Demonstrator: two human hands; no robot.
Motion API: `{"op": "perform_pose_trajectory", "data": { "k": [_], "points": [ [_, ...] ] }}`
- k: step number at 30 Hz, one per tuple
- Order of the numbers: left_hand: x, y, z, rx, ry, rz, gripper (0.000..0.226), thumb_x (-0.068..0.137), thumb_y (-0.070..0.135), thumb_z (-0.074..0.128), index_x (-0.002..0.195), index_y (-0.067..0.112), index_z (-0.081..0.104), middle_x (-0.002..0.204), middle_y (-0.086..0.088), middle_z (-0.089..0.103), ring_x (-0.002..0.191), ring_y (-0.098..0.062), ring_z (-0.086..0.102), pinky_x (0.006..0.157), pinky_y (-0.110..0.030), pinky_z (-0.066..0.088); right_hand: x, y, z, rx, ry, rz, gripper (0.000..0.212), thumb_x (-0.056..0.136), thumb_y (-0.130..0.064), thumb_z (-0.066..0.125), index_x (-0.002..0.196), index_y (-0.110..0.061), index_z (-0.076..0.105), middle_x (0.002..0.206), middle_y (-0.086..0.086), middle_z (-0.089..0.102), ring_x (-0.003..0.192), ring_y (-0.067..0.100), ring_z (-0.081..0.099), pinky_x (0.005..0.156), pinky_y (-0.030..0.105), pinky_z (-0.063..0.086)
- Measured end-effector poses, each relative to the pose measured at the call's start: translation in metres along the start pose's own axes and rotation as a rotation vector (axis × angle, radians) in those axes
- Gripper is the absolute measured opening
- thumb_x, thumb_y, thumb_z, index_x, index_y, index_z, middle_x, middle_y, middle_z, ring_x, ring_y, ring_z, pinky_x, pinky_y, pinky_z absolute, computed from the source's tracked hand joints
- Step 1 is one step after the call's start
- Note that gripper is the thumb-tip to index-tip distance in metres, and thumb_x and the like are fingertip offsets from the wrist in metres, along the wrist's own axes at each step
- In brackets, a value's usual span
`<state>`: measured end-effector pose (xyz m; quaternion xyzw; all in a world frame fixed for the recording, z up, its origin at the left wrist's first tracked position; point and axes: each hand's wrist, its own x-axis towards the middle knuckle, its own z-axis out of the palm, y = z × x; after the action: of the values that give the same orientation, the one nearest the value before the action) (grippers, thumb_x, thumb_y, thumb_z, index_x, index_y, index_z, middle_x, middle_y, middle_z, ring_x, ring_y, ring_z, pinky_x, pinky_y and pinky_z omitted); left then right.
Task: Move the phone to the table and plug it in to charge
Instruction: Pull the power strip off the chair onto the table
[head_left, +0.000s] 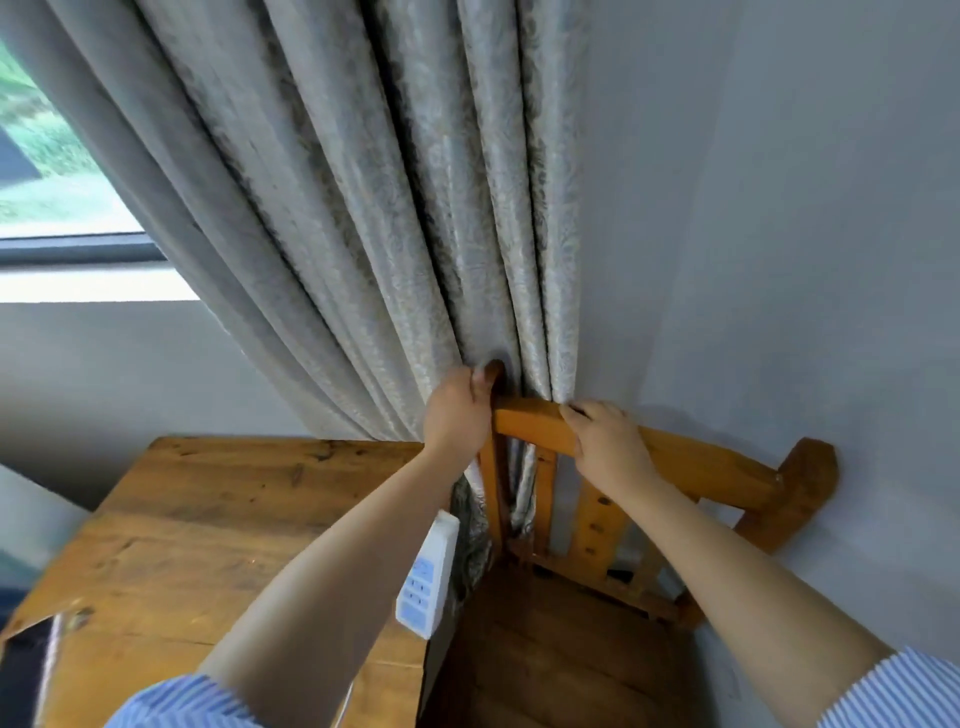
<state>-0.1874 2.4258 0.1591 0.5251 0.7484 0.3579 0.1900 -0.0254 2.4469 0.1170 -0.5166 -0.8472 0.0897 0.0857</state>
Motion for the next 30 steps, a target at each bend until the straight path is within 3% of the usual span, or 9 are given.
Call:
{"op": "perform_pose_trajectory", "data": {
  "k": [3, 7, 11, 15, 19, 22, 24, 26, 30],
  "points": [
    [0.024, 0.004, -0.015, -0.040, 0.056, -0.042, 0.037, 0.098, 0.026, 0.029, 0.099, 0.000, 0.055, 0.081, -0.009, 0.051, 0.074, -0.023, 0.047, 0.064, -0.030, 0.035, -0.002, 0.003, -0.001, -0.013, -0.024, 0.003, 0.059, 0.085, 0.002, 0.046, 0.139, -0.012, 0.026, 0.147, 0.006, 0.034, 0.131, 0.027, 0.032, 0.112, 0.035, 0.025],
    [0.037, 0.000, -0.032, -0.017, 0.014, -0.034, 0.037, 0.098, 0.024, 0.030, 0.099, -0.001, 0.057, 0.086, -0.012, 0.055, 0.082, -0.027, 0.051, 0.066, -0.029, 0.036, -0.001, 0.004, -0.005, -0.025, -0.025, 0.051, 0.060, 0.084, 0.002, 0.049, 0.139, -0.010, 0.026, 0.147, 0.007, 0.034, 0.132, 0.027, 0.031, 0.113, 0.036, 0.024],
    [0.017, -0.021, -0.061, -0.022, -0.027, -0.020, 0.026, 0.097, 0.020, 0.033, 0.085, 0.008, 0.053, 0.059, 0.003, 0.043, 0.054, -0.015, 0.041, 0.043, -0.021, 0.032, -0.006, -0.012, -0.004, -0.067, 0.093, 0.068, 0.048, 0.079, 0.003, 0.055, 0.126, 0.002, 0.046, 0.133, 0.020, 0.050, 0.120, 0.038, 0.044, 0.103, 0.047, 0.036],
    [-0.019, -0.050, -0.102, -0.077, -0.104, -0.063, 0.035, 0.096, 0.022, 0.039, 0.063, 0.018, 0.052, 0.053, 0.004, 0.040, 0.046, -0.012, 0.037, 0.045, -0.027, 0.030, -0.014, -0.058, 0.013, 0.128, 0.280, -0.167, 0.028, 0.073, 0.010, 0.061, 0.101, 0.010, 0.062, 0.106, 0.031, 0.064, 0.098, 0.047, 0.059, 0.089, 0.055, 0.047],
    [-0.070, -0.074, -0.146, -0.115, -0.159, -0.084, 0.036, 0.093, 0.021, 0.045, 0.059, 0.024, 0.056, 0.049, 0.005, 0.037, 0.042, -0.011, 0.032, 0.043, -0.025, 0.027, -0.011, -0.115, 0.017, 0.407, 0.116, -0.268, 0.041, 0.090, -0.009, 0.050, 0.127, 0.004, 0.041, 0.131, 0.024, 0.049, 0.123, 0.038, 0.043, 0.104, 0.046, 0.034],
    [-0.101, -0.087, -0.179, -0.035, -0.237, -0.079, 0.033, 0.093, 0.022, 0.046, 0.062, 0.023, 0.059, 0.050, 0.005, 0.038, 0.045, -0.011, 0.032, 0.045, -0.026, 0.028, -0.015, -0.158, 0.016, 0.569, -0.047, -0.379, 0.042, 0.092, -0.020, 0.046, 0.131, -0.004, 0.039, 0.124, 0.018, 0.055, 0.119, 0.030, 0.047, 0.098, 0.041, 0.037],
    [-0.118, -0.099, -0.199, -0.041, -0.318, -0.113, 0.037, 0.094, 0.021, 0.043, 0.059, 0.026, 0.054, 0.052, 0.002, 0.035, 0.046, -0.014, 0.031, 0.045, -0.026, 0.026, -0.023, -0.186, 0.018, 0.618, -0.104, -0.430, 0.036, 0.093, -0.027, 0.044, 0.117, -0.003, 0.053, 0.102, 0.020, 0.066, 0.100, 0.032, 0.058, 0.082, 0.039, 0.044],
    [-0.135, -0.114, -0.219, -0.055, -0.352, -0.135, 0.037, 0.094, 0.018, 0.041, 0.060, 0.025, 0.053, 0.053, 0.002, 0.034, 0.045, -0.011, 0.030, 0.045, -0.025, 0.025, -0.037, -0.212, 0.022, 0.687, -0.197, -0.442, 0.055, 0.088, -0.049, 0.041, 0.084, 0.001, 0.063, 0.072, 0.023, 0.061, 0.073, 0.031, 0.059, 0.064, 0.031, 0.041],
    [-0.165, -0.155, -0.266, -0.016, -0.383, -0.070, 0.031, 0.090, 0.016, 0.052, 0.062, 0.028, 0.052, 0.054, 0.005, 0.038, 0.041, 0.000, 0.036, 0.042, -0.013, 0.032, -0.064, -0.264, 0.037, 0.890, -0.260, -0.356, 0.075, 0.063, -0.079, 0.038, 0.054, -0.005, 0.046, 0.047, 0.001, 0.037, 0.047, 0.008, 0.038, 0.050, 0.015, 0.035]
  ]
}}
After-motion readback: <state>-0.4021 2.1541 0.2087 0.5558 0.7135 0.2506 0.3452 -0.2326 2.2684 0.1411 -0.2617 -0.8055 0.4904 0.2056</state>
